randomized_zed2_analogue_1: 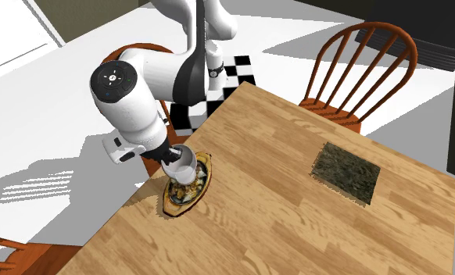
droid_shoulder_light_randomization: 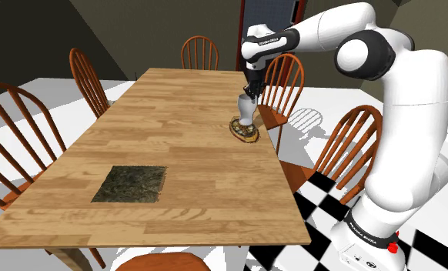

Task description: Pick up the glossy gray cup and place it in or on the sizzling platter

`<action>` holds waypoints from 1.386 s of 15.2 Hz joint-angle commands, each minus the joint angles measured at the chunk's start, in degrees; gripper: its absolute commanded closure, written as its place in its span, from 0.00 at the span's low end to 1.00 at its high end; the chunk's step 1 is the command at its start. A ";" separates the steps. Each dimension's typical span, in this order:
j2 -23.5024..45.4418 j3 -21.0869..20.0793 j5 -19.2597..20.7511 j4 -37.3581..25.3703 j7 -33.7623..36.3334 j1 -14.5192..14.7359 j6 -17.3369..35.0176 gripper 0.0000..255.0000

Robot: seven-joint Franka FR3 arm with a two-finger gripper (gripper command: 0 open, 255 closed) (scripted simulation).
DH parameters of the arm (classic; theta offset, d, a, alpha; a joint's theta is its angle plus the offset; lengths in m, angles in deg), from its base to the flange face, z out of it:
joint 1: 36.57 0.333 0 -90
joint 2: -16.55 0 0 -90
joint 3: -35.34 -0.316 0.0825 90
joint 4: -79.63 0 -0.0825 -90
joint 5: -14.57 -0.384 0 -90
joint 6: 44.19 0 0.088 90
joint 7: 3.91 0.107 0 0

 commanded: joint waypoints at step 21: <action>0.21 -0.15 -0.13 -7.35 -0.18 0.39 -7.29 0.00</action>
